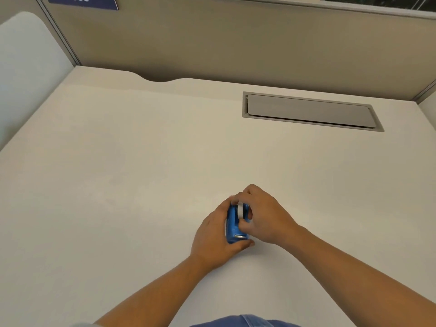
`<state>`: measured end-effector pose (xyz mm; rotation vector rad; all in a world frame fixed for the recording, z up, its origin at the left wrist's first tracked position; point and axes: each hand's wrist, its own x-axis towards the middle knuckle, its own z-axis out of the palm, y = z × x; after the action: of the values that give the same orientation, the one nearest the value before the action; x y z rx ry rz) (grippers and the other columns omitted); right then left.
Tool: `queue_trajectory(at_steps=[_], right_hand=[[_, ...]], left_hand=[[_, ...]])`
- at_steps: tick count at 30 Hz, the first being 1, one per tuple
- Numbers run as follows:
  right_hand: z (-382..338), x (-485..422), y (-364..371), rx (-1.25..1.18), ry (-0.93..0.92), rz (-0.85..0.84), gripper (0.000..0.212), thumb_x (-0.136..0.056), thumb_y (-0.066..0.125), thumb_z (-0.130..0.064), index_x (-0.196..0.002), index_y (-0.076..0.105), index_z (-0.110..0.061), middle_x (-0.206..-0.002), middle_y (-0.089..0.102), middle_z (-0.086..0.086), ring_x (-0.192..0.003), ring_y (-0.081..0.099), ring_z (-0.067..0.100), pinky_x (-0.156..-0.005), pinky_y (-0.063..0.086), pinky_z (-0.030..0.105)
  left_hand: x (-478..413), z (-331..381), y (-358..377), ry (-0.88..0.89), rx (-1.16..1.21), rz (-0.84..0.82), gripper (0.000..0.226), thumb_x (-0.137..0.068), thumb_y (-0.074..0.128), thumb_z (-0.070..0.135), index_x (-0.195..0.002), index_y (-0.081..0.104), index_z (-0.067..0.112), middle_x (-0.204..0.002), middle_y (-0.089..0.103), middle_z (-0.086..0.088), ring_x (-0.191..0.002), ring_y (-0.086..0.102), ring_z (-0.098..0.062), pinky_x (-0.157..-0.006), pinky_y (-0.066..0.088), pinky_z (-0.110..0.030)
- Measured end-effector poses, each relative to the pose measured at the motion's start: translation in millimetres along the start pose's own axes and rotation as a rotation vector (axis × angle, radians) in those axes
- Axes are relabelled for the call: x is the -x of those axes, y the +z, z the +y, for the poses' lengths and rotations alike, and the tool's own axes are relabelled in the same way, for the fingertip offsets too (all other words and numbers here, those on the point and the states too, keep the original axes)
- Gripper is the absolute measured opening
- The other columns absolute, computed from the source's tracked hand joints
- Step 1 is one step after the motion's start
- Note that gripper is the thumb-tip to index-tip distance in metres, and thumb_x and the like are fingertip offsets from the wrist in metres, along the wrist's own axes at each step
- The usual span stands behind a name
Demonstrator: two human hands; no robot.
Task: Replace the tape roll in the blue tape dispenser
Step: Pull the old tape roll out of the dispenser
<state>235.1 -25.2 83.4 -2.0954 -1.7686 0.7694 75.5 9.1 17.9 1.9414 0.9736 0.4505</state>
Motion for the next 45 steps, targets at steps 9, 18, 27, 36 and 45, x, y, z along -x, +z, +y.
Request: queue_trajectory(at_steps=[9,18,27,36,45], right_hand=[[-5.6,-8.6,-7.1,0.057,0.017,-0.076,0.035,-0.072,0.067,-0.023,-0.104,0.061,-0.035,-0.100,0.051,-0.012,-0.083,0.055,0.011,-0.074,0.056,0.043],[-12.9,-9.4,-11.0,0.118,0.028,-0.096,0.032,-0.072,0.067,-0.020,-0.100,0.061,-0.032,-0.097,0.052,-0.009,-0.085,0.053,0.013,-0.072,0.057,0.043],[-19.1,-8.4,-10.1,0.143,0.051,-0.085,0.033,-0.072,0.069,-0.017,-0.100,0.061,-0.033,-0.098,0.053,-0.009,-0.088,0.055,0.015,-0.074,0.057,0.043],[-24.4,-10.9,-11.5,0.189,0.016,-0.103,0.026,-0.073,0.069,-0.011,-0.092,0.058,-0.023,-0.093,0.049,-0.005,-0.077,0.052,0.017,-0.060,0.043,0.027],[-30.5,-11.5,-13.6,0.227,0.033,-0.115,0.022,-0.075,0.068,-0.012,-0.092,0.056,-0.020,-0.091,0.057,0.001,-0.082,0.056,0.022,-0.065,0.050,0.033]], left_hand=[[0.3,1.8,0.1,-0.010,-0.033,-0.009,0.098,-0.058,0.072,0.074,-0.140,0.027,0.044,-0.132,0.052,0.026,-0.114,0.053,0.003,-0.095,0.046,-0.019],[-0.2,1.7,0.7,-0.018,-0.041,-0.009,0.100,-0.055,0.068,0.080,-0.139,0.025,0.046,-0.132,0.051,0.027,-0.112,0.052,0.004,-0.092,0.045,-0.018],[0.2,1.6,0.8,-0.023,-0.037,-0.005,0.101,-0.053,0.069,0.080,-0.138,0.026,0.047,-0.132,0.051,0.027,-0.114,0.052,0.003,-0.094,0.046,-0.020],[-0.5,3.4,0.8,-0.028,-0.031,-0.007,0.095,-0.052,0.074,0.075,-0.132,0.033,0.043,-0.123,0.056,0.026,-0.108,0.056,0.000,-0.091,0.052,-0.026],[0.0,3.8,0.9,-0.026,-0.033,-0.008,0.095,-0.051,0.073,0.076,-0.131,0.032,0.045,-0.120,0.053,0.030,-0.105,0.054,0.002,-0.089,0.048,-0.019]])
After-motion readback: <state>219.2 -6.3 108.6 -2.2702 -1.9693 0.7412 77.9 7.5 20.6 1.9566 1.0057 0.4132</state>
